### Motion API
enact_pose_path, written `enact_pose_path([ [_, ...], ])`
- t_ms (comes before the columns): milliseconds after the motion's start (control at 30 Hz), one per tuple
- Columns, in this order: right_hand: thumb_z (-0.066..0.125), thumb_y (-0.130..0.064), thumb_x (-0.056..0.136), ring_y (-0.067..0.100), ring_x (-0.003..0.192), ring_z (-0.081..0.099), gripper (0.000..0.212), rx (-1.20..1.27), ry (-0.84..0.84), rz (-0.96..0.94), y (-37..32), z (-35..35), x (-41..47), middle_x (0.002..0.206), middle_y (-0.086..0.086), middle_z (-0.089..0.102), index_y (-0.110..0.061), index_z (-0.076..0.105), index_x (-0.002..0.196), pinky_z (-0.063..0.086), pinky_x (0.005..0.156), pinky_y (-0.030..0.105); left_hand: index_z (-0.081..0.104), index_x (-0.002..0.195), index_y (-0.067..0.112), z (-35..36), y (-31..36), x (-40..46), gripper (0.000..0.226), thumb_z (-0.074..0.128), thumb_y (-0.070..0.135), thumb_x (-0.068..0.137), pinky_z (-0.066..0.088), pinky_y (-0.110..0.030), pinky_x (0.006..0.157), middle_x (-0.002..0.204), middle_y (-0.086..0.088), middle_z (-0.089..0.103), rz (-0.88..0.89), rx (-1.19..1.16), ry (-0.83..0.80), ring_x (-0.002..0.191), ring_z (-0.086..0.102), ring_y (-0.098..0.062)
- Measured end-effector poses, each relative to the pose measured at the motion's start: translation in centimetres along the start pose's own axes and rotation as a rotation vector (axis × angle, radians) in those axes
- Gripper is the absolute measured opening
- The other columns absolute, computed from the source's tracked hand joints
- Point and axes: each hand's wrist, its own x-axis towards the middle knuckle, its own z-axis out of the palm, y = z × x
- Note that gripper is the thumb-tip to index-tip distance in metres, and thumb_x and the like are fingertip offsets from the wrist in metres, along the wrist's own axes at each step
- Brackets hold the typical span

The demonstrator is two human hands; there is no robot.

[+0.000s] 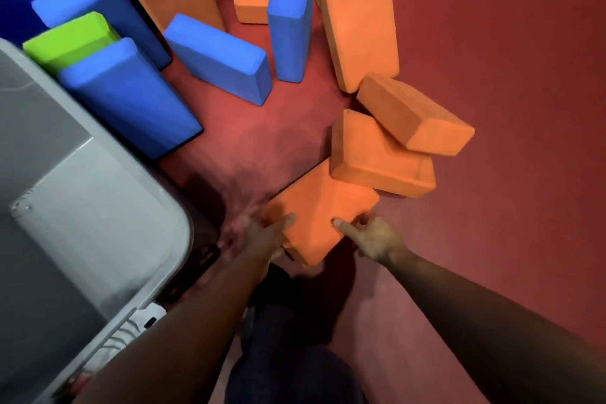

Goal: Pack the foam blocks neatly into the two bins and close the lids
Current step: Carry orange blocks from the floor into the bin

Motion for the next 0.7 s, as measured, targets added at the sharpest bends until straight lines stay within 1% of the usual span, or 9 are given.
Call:
enact_pose_path([
  [67, 0.057, -0.073, 0.085, 0.029, 0.088, 0.062, 0.051, -0.361, 0.348, -0.15, -1.0, -1.1, -0.1, 0.088, 0.003, 0.065, -0.023, 0.057, 0.083, 0.05, 0.073, 0.037, 0.066, 0.107, 0.018, -0.4, 1.3, 0.2, 0.047, 0.092, 0.033, 0.07, 0.059, -0.05, 0.088, 0.105, -0.009, 0.076, 0.038, 0.008, 0.056, 0.093, 0.073, -0.026],
  [133, 0.061, -0.062, 0.088, 0.027, 0.099, 0.057, 0.043, -0.423, 0.66, -0.43, -2.6, -2.5, 0.2, 0.1, 0.002, 0.062, -0.02, 0.062, 0.093, 0.05, 0.077, 0.039, 0.072, 0.112, 0.012, -0.8, 1.4, 1.7, 0.093, 0.097, 0.063, 0.039, 0.061, -0.049, 0.087, 0.105, -0.008, 0.078, 0.037, 0.058, 0.103, 0.092, 0.076, -0.026],
  [167, 0.064, -0.058, 0.088, 0.026, 0.101, 0.054, 0.041, -0.416, 0.709, -0.537, -3.7, -3.0, 0.4, 0.107, 0.002, 0.058, -0.019, 0.063, 0.102, 0.05, 0.081, 0.042, 0.073, 0.113, 0.012, -1.1, 1.0, 2.8, 0.102, 0.095, 0.068, 0.031, 0.061, -0.048, 0.088, 0.104, -0.007, 0.078, 0.037, 0.075, 0.115, 0.091, 0.076, -0.025],
  [300, 0.061, -0.056, 0.09, 0.032, 0.139, 0.034, 0.066, -0.553, 0.505, -0.623, -7.0, -3.0, 3.0, 0.155, 0.011, 0.032, -0.031, 0.042, 0.147, 0.041, 0.107, 0.05, 0.073, 0.113, 0.007, -0.6, 3.6, 0.1, 0.087, 0.091, 0.057, 0.044, 0.059, -0.042, 0.091, 0.104, -0.005, 0.076, 0.102, 0.157, 0.147, 0.096, 0.073, -0.023],
  [367, 0.05, -0.065, 0.092, 0.034, 0.152, 0.007, 0.072, -0.637, 0.378, -0.512, -9.0, -2.8, 4.0, 0.167, 0.008, 0.0, -0.043, 0.023, 0.155, 0.024, 0.118, 0.056, 0.072, 0.115, 0.006, -0.5, 4.1, -0.3, 0.084, 0.092, 0.054, 0.049, 0.059, -0.037, 0.086, 0.107, -0.006, 0.075, 0.124, 0.181, 0.153, 0.098, 0.072, -0.024],
  [433, 0.044, -0.073, 0.09, 0.036, 0.153, -0.009, 0.07, -0.625, 0.285, -0.344, -10.7, -2.3, 4.9, 0.166, 0.005, -0.018, -0.044, 0.028, 0.152, 0.013, 0.119, 0.063, 0.071, 0.116, 0.005, -0.6, 4.4, -0.3, 0.069, 0.092, 0.045, 0.064, 0.055, -0.029, 0.077, 0.109, -0.006, 0.074, 0.139, 0.215, 0.162, 0.098, 0.07, -0.023],
  [500, 0.045, -0.077, 0.086, 0.041, 0.152, -0.003, 0.072, -0.608, 0.252, -0.179, -11.5, -2.0, 5.5, 0.167, 0.01, -0.011, -0.035, 0.042, 0.145, 0.012, 0.118, 0.065, 0.071, 0.112, 0.007, -0.7, 4.8, -0.3, 0.061, 0.091, 0.044, 0.068, 0.052, -0.026, 0.072, 0.106, -0.005, 0.073, 0.14, 0.24, 0.181, 0.096, 0.07, -0.022],
  [567, 0.05, -0.076, 0.084, 0.043, 0.151, 0.008, 0.075, -0.627, 0.296, -0.128, -11.3, -1.5, 5.5, 0.166, 0.015, 0.002, -0.03, 0.042, 0.143, 0.016, 0.117, 0.064, 0.071, 0.107, 0.01, -0.9, 5.2, -0.6, 0.056, 0.091, 0.045, 0.067, 0.053, -0.027, 0.07, 0.102, -0.004, 0.072, 0.127, 0.249, 0.19, 0.091, 0.07, -0.021],
  [700, 0.058, -0.07, 0.083, 0.04, 0.145, 0.022, 0.068, -0.601, 0.439, -0.173, -9.6, -1.3, 4.3, 0.162, 0.011, 0.019, -0.026, 0.048, 0.134, 0.027, 0.114, 0.06, 0.072, 0.112, 0.013, -1.5, 5.9, -1.3, 0.068, 0.091, 0.052, 0.061, 0.06, -0.04, 0.087, 0.103, -0.002, 0.074, 0.149, 0.257, 0.183, 0.091, 0.071, -0.02],
])
